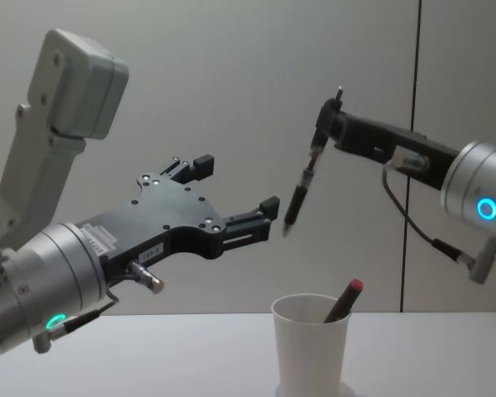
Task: Place the pen into the pen holder.
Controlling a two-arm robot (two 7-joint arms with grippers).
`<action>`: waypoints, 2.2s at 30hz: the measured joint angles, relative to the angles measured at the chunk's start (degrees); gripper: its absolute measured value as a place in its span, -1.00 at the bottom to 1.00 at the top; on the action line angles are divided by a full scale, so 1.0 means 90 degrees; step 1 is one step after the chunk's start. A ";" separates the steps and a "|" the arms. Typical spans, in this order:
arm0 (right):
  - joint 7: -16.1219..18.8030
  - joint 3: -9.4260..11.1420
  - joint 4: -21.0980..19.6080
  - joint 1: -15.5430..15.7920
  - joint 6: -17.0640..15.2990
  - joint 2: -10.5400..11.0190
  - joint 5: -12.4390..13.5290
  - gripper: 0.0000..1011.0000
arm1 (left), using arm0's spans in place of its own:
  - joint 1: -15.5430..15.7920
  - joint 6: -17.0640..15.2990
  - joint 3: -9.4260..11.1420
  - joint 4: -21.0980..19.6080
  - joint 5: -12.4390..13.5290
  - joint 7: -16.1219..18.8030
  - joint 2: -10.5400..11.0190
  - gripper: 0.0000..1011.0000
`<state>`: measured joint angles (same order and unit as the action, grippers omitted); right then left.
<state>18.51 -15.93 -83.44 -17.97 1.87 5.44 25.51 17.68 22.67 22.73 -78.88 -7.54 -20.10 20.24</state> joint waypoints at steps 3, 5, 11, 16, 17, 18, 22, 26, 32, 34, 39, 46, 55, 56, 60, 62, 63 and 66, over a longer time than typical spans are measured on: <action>-0.0170 -0.0029 0.0094 -0.0038 0.0104 -0.0023 -0.0350 -0.75 | 0.0000 0.0000 0.0000 0.0000 0.0000 0.0000 0.0000 0.99; -0.0265 -0.0060 0.0211 -0.0082 0.0182 -0.0052 -0.0585 -0.75 | 0.0000 0.0000 0.0000 0.0000 0.0000 0.0000 0.0000 0.99; -0.0458 -0.0133 0.0522 -0.0191 0.0369 -0.0128 -0.1089 -0.75 | 0.0000 0.0000 0.0000 0.0000 0.0000 0.0000 0.0000 0.99; -0.0564 -0.0186 0.0794 -0.0288 0.0486 -0.0197 -0.1378 -0.75 | 0.0000 0.0000 0.0000 0.0000 0.0000 0.0000 0.0000 0.99; -0.0590 -0.0201 0.0878 -0.0319 0.0525 -0.0218 -0.1467 -0.75 | 0.0000 0.0000 0.0000 0.0000 0.0000 -0.0001 0.0000 0.99; -0.0598 -0.0207 0.0920 -0.0334 0.0539 -0.0228 -0.1500 -0.75 | 0.0000 0.0000 0.0000 0.0000 0.0000 -0.0001 0.0000 0.99; -0.0611 -0.0243 0.1195 -0.0433 0.0635 -0.0288 -0.1666 -0.75 | 0.0000 0.0000 0.0000 0.0000 0.0000 -0.0001 0.0000 0.99; -0.0608 -0.0269 0.1430 -0.0518 0.0717 -0.0340 -0.1764 -0.75 | 0.0000 0.0000 0.0000 0.0000 0.0000 0.0000 0.0000 0.99; -0.0604 -0.0302 0.1770 -0.0642 0.0817 -0.0418 -0.1895 -0.71 | 0.0000 0.0000 0.0000 0.0000 0.0001 -0.0001 0.0000 0.99; -0.0603 -0.0312 0.1868 -0.0682 0.0846 -0.0440 -0.1932 -0.57 | 0.0000 0.0000 0.0000 0.0000 0.0001 0.0000 0.0000 0.99; -0.0603 -0.0325 0.2035 -0.0743 0.0903 -0.0477 -0.1980 -0.30 | 0.0000 0.0000 0.0000 0.0000 0.0000 -0.0001 0.0000 0.99; -0.0605 -0.0333 0.2207 -0.0811 0.0960 -0.0515 -0.2002 0.14 | 0.0000 0.0000 0.0000 0.0000 0.0001 0.0000 0.0000 0.99; -0.0602 -0.0335 0.2325 -0.0856 0.1000 -0.0540 -0.1994 0.70 | 0.0000 0.0000 0.0000 0.0000 0.0001 -0.0001 0.0000 0.99; -0.0599 -0.0333 0.2335 -0.0859 0.1002 -0.0542 -0.1989 0.74 | 0.0000 0.0000 0.0000 0.0000 0.0000 -0.0001 0.0000 0.99; -0.0592 -0.0330 0.2348 -0.0863 0.1005 -0.0543 -0.1980 0.96 | 0.0000 0.0000 0.0000 0.0000 0.0001 0.0000 0.0000 0.99; -0.0588 -0.0328 0.2358 -0.0865 0.1007 -0.0544 -0.1969 0.98 | 0.0000 0.0000 0.0000 0.0000 0.0000 -0.0001 0.0000 0.99; -0.0586 -0.0328 0.2361 -0.0865 0.1007 -0.0545 -0.1966 0.98 | 0.0000 0.0000 0.0000 0.0000 0.0000 0.0000 0.0000 0.99; -0.0581 -0.0325 0.2371 -0.0868 0.1010 -0.0547 -0.1955 0.98 | 0.0000 0.0000 0.0000 0.0000 0.0001 -0.0001 0.0000 0.99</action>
<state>13.28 -18.86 -62.10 -25.78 10.96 0.52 7.92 17.68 22.67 22.73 -78.88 -7.54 -20.10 20.24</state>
